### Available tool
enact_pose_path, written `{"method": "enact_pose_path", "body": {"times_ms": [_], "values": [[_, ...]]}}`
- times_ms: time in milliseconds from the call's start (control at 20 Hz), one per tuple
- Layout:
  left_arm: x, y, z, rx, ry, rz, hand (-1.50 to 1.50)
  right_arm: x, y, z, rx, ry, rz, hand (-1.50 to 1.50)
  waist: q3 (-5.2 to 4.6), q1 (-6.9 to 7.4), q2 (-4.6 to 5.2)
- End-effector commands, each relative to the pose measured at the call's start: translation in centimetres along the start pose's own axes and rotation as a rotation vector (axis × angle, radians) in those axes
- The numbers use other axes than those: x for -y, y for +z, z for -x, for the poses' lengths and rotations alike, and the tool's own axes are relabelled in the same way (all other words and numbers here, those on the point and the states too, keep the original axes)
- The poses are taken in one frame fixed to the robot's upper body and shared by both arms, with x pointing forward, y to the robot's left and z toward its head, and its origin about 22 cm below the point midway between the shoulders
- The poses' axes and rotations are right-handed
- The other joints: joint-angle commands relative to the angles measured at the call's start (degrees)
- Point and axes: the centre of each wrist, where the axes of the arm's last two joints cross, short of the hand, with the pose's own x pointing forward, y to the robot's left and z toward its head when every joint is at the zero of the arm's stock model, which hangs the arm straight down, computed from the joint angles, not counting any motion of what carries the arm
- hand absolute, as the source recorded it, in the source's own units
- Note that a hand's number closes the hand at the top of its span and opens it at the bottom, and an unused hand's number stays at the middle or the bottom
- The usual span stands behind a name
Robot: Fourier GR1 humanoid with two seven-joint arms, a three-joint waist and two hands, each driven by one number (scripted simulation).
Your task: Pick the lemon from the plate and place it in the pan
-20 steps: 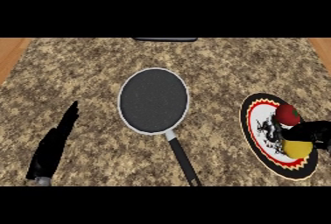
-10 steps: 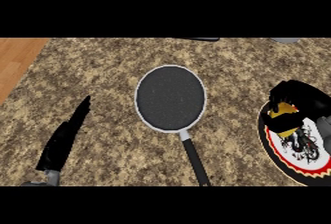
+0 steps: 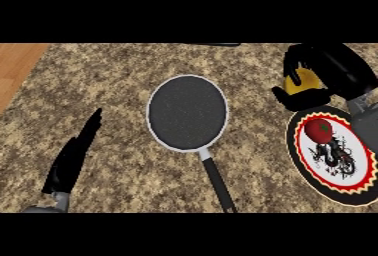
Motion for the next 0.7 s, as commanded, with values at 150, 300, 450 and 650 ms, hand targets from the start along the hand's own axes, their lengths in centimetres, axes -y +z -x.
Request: {"method": "enact_pose_path", "body": {"times_ms": [150,300,450,650], "values": [[-0.1,0.9,2.0,-0.030,-0.006,-0.026,0.00,-1.5,-7.1,-2.9,0.223,-0.148,0.022,1.50,-0.22,-2.24,-0.49],[-0.9,0.4,0.9,-0.030,0.000,-0.036,0.00,-3.8,-10.2,-5.9,0.242,-0.189,-0.053,1.50,-0.23,-1.98,-0.42],[-0.2,-0.1,0.6,-0.016,0.001,-0.050,0.00,-6.0,-12.1,-9.0,0.257,-0.253,-0.088,1.50,-0.23,-2.87,-0.59],[-0.8,0.3,0.4,-0.016,0.003,-0.034,0.00,-9.4,-14.0,-12.0,0.229,-0.300,-0.158,1.50,-0.22,-2.22,-0.39]]}}
